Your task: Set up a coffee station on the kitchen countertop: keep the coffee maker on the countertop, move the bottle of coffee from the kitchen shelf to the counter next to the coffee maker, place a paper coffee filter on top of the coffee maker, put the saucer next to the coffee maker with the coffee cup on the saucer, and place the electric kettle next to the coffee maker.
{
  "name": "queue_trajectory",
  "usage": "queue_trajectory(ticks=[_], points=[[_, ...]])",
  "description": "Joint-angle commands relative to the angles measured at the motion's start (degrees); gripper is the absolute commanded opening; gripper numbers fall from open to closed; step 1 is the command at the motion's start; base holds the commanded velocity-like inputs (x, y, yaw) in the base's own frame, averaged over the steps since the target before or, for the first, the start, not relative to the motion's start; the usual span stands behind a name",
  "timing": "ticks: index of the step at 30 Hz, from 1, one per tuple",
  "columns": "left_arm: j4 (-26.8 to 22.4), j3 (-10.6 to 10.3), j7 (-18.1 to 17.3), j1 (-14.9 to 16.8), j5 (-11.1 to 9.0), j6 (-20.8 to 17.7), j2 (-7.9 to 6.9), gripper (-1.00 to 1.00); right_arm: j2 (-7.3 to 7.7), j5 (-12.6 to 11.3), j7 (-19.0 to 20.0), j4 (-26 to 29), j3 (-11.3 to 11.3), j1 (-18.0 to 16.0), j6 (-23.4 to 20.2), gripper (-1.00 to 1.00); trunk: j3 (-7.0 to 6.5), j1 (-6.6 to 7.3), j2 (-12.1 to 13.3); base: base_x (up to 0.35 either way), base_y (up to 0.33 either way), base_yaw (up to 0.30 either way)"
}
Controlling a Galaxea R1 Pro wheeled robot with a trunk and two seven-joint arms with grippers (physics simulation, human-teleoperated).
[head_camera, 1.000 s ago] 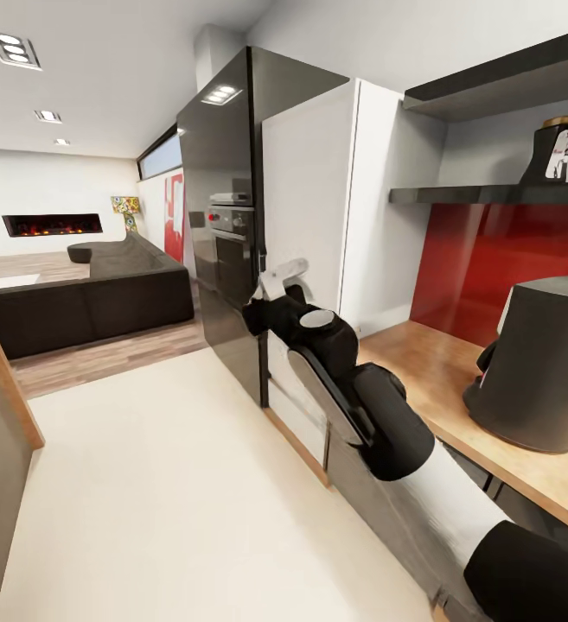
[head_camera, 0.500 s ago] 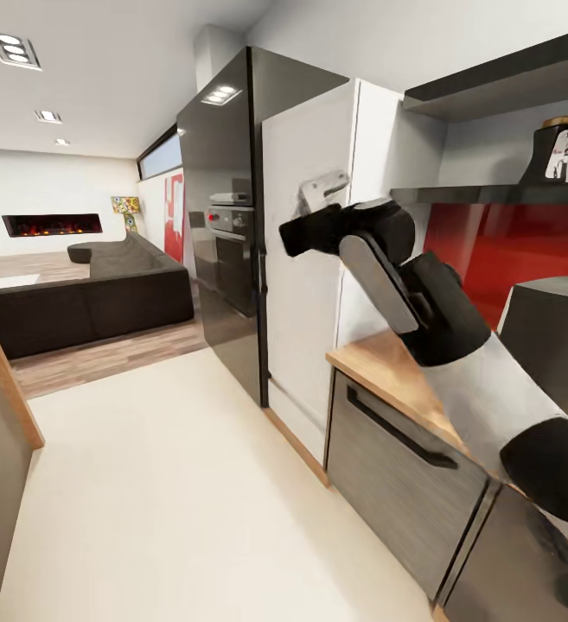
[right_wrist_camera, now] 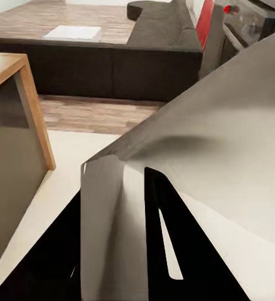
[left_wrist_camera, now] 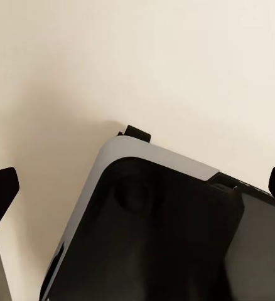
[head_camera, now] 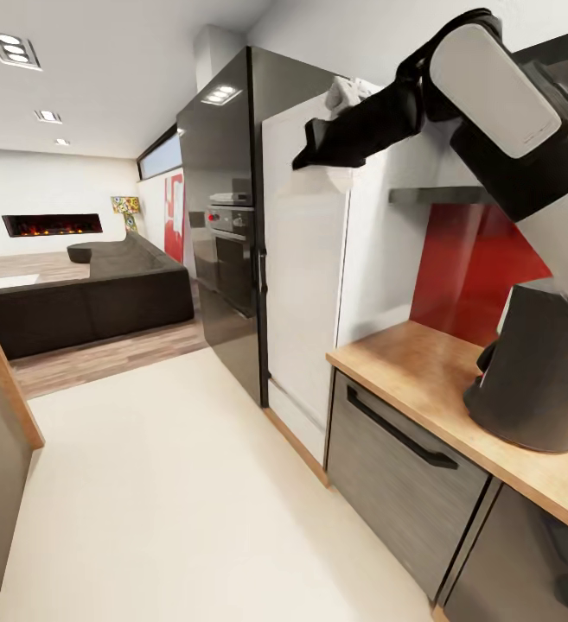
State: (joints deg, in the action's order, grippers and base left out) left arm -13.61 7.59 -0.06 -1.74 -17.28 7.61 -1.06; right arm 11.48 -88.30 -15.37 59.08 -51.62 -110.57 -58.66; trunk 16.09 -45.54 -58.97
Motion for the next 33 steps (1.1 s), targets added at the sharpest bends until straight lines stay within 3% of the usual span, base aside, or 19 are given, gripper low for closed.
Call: queue_trajectory(ticks=[1, 2, 3, 5, 7, 9, 10, 11, 15, 20, 25, 33], points=[[-0.1, 0.0, 0.0, 0.0, -0.4, 0.0, 0.01, 1.0, 0.75, -2.6, -0.6, -0.5, -1.7, -1.0, 0.0, -1.0, 0.07, -0.01, 0.0, 0.0, 0.0, 0.0], [-0.1, 0.0, 0.0, 0.0, -0.4, 0.0, 0.01, 1.0, 1.08, -3.2, -0.6, -0.7, -2.8, -1.4, 0.0, -1.0, 0.07, -0.01, 0.0, 0.0, 0.0, 0.0], [-0.1, 0.0, 0.0, 0.0, -0.4, 0.0, 0.01, 1.0, 1.78, -4.2, -0.6, -1.0, -5.8, -1.9, -0.1, -1.0, 0.07, -0.01, 0.0, 0.0, 0.0, 0.0], [-0.1, 0.0, 0.0, 0.0, -0.4, 0.0, 0.01, 1.0, 2.42, -4.8, -0.6, -1.1, -9.5, -2.5, -0.1, -1.0, 0.07, -0.01, 0.0, 0.0, 0.0, 0.0], [-0.1, 0.0, 0.0, 0.0, -0.4, 0.0, 0.01, 1.0, 3.54, -5.6, -0.3, -1.0, -17.9, -4.2, -0.1, -1.0, 0.07, -0.01, 0.0, 0.0, 0.0, 0.0], [-0.1, 0.0, 0.0, 0.0, -0.4, 0.0, 0.01, 1.0, 3.86, -5.7, 0.2, -0.6, -20.8, -4.5, -0.1, -1.0, 0.07, -0.01, 0.0, 0.0, 0.0, 0.0], [-0.1, 0.0, 0.0, 0.0, -0.4, 0.0, 0.01, 1.0, 4.15, -5.9, 1.2, 0.9, -25.6, -4.8, -0.1, -1.0, 0.07, -0.01, 0.0, 0.0, 0.0, 0.0], [-0.1, 0.0, 0.0, 0.0, -0.4, 0.0, 0.01, 1.0, 4.28, -5.9, 1.6, 2.1, -28.9, -4.9, -0.1, -1.0, 0.07, -0.01, 0.0, 0.0, 0.0, 0.0], [-0.1, 0.0, 0.0, 0.0, -0.4, 0.0, 0.01, 1.0, 4.69, -6.0, 2.1, 3.7, -34.4, -5.3, -0.1, -1.0, 0.07, -0.01, 0.0, 0.0, 0.0, 0.0], [-0.1, 0.0, -0.1, 0.0, -0.4, 0.0, 0.01, 1.0, 5.91, -6.0, 2.3, 4.5, -36.7, -5.8, -0.1, -1.0, 0.07, -0.01, 0.0, 0.0, 0.0, 0.0], [-0.1, 0.0, -0.1, 0.0, -0.4, 0.1, 0.01, 1.0, 7.92, -6.0, 2.3, 4.8, -37.3, -6.1, -0.1, -1.0, 0.07, -0.01, 0.0, 0.0, 0.0, 0.0], [-0.1, -0.1, -0.1, 0.0, -0.4, 0.1, 0.01, 1.0, 8.86, -5.9, 2.4, 4.9, -37.6, -6.2, -0.1, -1.0, 0.07, -0.01, 0.0, 0.0, 0.0, 0.0]])
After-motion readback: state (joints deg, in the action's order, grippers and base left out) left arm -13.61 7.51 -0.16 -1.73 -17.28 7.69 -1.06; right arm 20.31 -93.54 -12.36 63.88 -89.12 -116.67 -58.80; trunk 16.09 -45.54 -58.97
